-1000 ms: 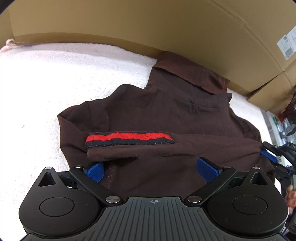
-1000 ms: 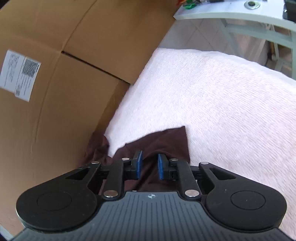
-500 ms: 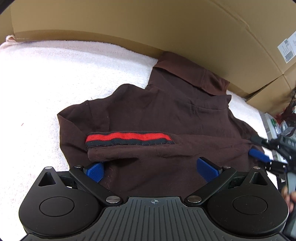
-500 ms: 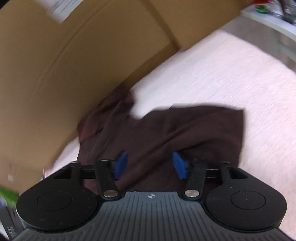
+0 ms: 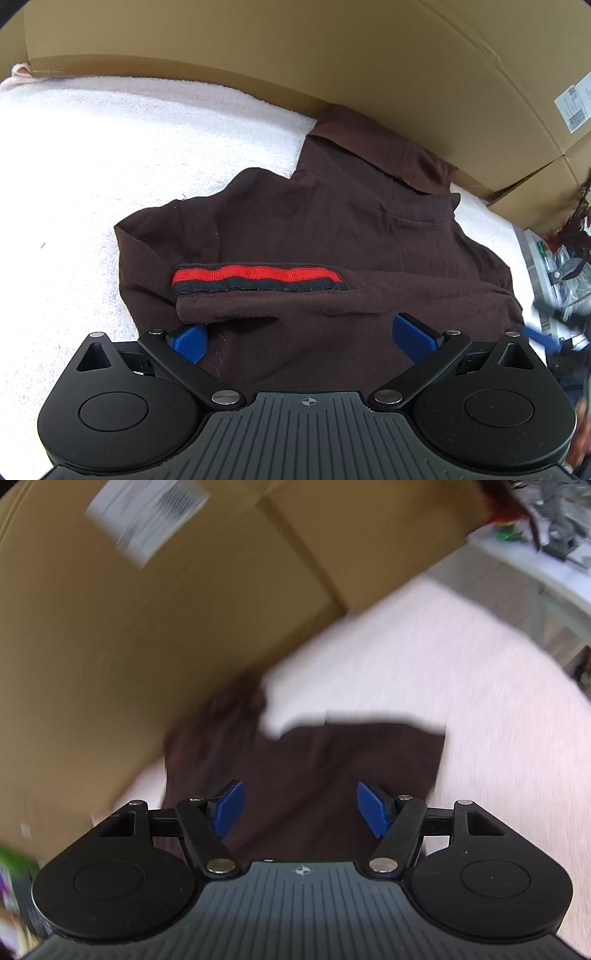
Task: Fold clothes
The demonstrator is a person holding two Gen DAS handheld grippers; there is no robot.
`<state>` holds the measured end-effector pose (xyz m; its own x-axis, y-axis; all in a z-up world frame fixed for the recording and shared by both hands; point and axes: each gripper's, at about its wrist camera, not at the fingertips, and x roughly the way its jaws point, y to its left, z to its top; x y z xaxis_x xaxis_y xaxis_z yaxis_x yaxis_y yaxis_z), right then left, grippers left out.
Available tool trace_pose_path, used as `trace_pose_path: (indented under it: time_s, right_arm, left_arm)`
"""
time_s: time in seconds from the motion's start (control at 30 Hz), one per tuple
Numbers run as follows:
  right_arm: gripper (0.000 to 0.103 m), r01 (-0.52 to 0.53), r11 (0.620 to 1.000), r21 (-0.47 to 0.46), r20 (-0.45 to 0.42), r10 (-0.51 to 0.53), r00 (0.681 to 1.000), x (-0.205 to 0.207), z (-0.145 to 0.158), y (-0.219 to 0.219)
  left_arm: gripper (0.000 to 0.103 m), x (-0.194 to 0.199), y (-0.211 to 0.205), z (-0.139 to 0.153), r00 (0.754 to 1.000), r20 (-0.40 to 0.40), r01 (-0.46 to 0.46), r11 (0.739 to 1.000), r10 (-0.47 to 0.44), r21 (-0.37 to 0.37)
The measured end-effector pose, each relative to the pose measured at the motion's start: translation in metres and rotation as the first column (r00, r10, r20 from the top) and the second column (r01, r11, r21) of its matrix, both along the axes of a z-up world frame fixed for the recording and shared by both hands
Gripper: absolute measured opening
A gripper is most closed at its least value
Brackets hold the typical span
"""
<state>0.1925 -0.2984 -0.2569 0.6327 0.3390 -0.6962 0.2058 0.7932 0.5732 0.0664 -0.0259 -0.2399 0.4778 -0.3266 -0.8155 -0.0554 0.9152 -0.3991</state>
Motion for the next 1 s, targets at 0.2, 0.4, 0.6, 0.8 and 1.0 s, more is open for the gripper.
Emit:
trace_pose_path:
  time_s: [0.2,0.4,0.6,0.8,1.0]
  right_arm:
    - [0.072,-0.160,0.979,-0.125,-0.087,0.149,0.985,-0.028,-0.015,0.019]
    - [0.075,-0.210,0.957,-0.202,-0.115,0.189,0.975,-0.034,-0.015,0.031]
    - [0.075,-0.076,0.997,-0.006,-0.007,0.075,0.997,-0.029,0.019,-0.009]
    - [0.076,-0.005,1.000,-0.028,-0.002,0.005,1.000,-0.002,0.024,-0.026]
    - [0.085,-0.069,0.991,-0.118,-0.035,0.065,0.997,0.028,0.007,-0.004]
  left_arm:
    - [0.103,-0.001,0.006,0.000,1.000,0.005,-0.009,0.999,0.009,-0.033]
    - [0.103,0.000,0.008,0.001,1.000,0.004,-0.005,0.999,0.005,-0.040]
    - [0.103,-0.002,0.005,0.010,1.000,-0.015,-0.005,0.999,0.004,-0.052]
    - [0.103,-0.005,-0.016,0.016,0.997,0.016,0.077,0.995,-0.076,-0.059]
    - [0.103,-0.006,-0.020,0.001,0.996,0.014,0.092,0.994,-0.091,-0.054]
